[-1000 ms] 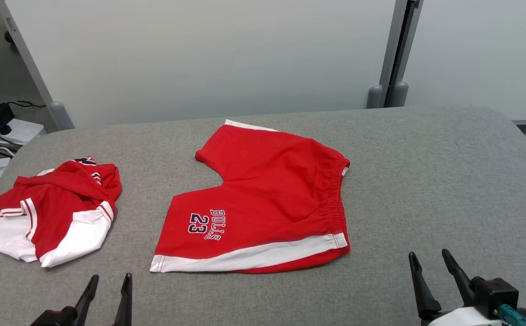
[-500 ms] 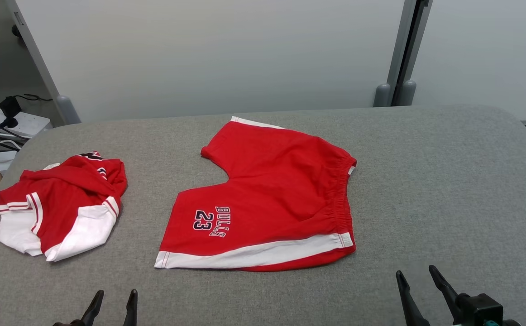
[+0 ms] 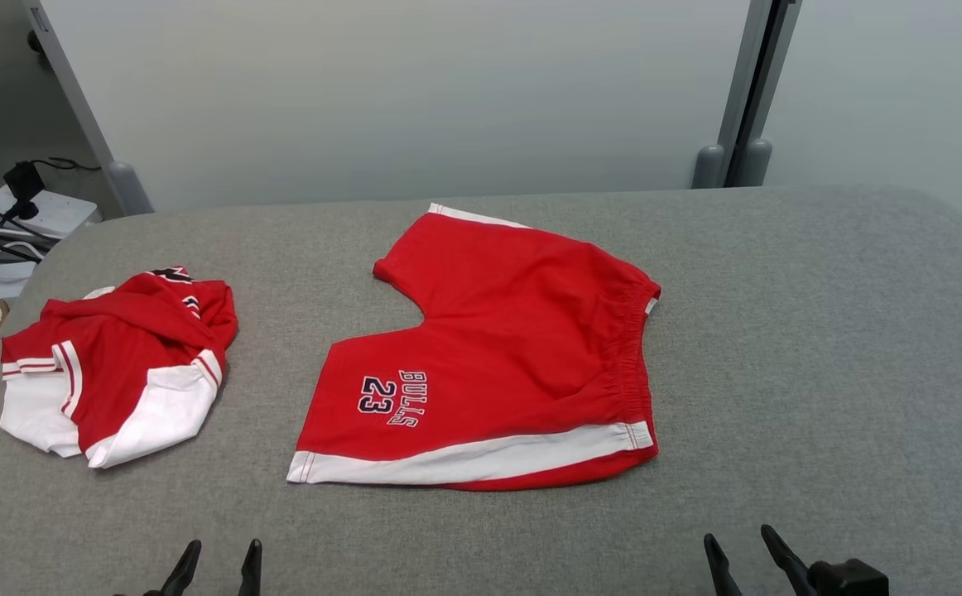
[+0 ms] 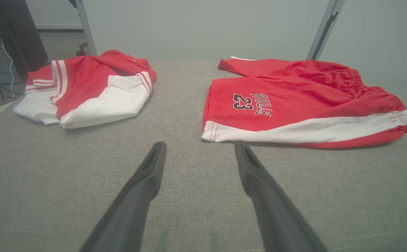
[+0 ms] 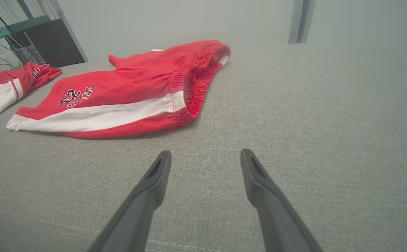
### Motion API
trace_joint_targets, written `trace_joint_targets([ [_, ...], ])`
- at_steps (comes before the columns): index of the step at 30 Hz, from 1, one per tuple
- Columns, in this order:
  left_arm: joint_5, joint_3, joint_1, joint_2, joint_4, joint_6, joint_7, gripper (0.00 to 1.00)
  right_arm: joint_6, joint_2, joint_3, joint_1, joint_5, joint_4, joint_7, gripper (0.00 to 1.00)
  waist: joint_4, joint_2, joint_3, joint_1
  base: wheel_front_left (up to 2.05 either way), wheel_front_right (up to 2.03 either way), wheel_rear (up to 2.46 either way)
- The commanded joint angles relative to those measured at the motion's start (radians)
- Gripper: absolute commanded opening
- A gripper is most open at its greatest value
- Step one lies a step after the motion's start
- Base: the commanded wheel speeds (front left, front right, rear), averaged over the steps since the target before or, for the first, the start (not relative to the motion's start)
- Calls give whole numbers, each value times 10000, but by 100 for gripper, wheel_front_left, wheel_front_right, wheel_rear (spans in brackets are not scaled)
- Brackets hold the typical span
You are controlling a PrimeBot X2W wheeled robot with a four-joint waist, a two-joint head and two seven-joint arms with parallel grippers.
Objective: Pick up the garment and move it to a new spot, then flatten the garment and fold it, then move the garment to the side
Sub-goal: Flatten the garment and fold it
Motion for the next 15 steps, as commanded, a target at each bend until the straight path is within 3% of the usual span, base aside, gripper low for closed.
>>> trace_joint_targets([
  [1, -61, 277, -340, 160, -222, 29, -59, 100, 0, -90, 249, -518, 48, -175, -137, 100, 39, -1, 68, 0, 0, 0, 0],
  [15, -1013, -835, -707, 1282, -823, 29, -59, 100, 0, -89, 947, -3287, 320, 1874, -137, 100, 996, -1, 1640, 0, 0, 0, 0],
])
